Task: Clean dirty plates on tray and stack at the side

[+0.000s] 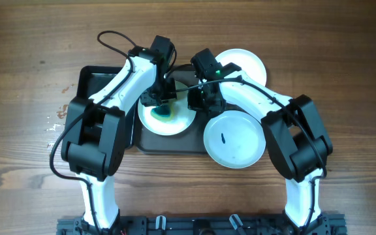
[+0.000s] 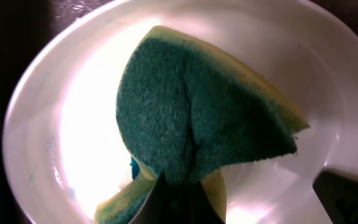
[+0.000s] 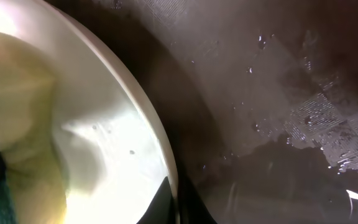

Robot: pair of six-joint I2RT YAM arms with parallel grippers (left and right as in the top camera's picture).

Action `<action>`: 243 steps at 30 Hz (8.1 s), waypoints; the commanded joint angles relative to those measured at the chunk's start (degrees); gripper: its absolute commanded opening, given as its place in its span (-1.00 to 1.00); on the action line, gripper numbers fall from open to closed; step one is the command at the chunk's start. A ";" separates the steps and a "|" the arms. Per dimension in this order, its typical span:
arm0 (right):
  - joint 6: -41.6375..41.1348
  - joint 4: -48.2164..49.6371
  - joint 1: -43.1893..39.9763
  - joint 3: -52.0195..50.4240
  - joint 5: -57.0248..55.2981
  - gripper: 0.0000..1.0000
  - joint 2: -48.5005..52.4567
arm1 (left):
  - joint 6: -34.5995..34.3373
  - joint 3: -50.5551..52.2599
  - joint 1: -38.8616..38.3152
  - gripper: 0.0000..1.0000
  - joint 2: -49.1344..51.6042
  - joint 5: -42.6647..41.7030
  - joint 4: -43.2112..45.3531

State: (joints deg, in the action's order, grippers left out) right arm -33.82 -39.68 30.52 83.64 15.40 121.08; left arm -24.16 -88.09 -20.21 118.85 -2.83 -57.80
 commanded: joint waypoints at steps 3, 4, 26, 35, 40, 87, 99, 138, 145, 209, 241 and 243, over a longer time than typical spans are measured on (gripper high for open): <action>4.11 3.82 -5.20 -2.62 15.52 -0.91 1.64 | -2.82 -0.74 0.92 -0.92 -0.20 3.98 -0.28; 5.51 4.87 -6.12 -3.69 17.33 -0.91 1.64 | -3.30 -0.74 1.01 -0.92 -0.20 4.83 -0.28; 6.84 9.68 -8.20 -7.80 21.49 -0.91 1.73 | 10.58 -0.76 -2.60 -0.92 4.85 -16.46 5.22; 6.80 9.64 -8.20 -7.80 21.09 -0.91 1.73 | -9.31 -0.98 -1.01 -0.92 4.79 17.44 3.15; 6.73 9.66 -8.20 -7.80 21.09 -0.91 1.73 | -13.84 -0.96 1.86 -0.92 4.81 18.47 -1.70; 0.70 6.01 -2.10 -7.80 3.23 -0.91 -3.98 | 1.88 -0.74 -3.06 -0.92 4.81 -19.21 0.70; 0.85 5.99 -2.10 -7.80 3.23 -0.91 -3.98 | -10.14 -0.74 0.63 -0.92 4.81 13.31 3.30; 0.87 6.01 -2.10 -7.80 3.45 -0.91 -3.98 | -12.52 -0.74 0.52 -0.92 4.81 14.38 3.26; 0.83 6.12 -2.10 -7.80 3.45 -0.92 -3.98 | -9.09 -0.74 -0.15 -0.92 4.81 11.45 -3.69; 17.11 -1.64 25.86 -7.76 -76.96 -0.91 -26.49 | 4.22 -9.84 21.66 -0.92 -9.35 -6.47 -8.09; 11.93 1.99 22.18 -7.76 -42.14 -0.91 -28.48 | 4.22 -9.75 21.66 -0.92 -9.35 -6.47 -8.07; 12.00 2.51 18.12 -7.76 -32.11 -0.91 -29.94 | 4.22 -9.73 21.59 -0.92 -9.35 -6.47 -8.09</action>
State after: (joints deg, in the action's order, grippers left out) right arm -16.45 -38.04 54.30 75.79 -41.60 95.35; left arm -19.59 -97.36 1.41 109.82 -9.65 -65.87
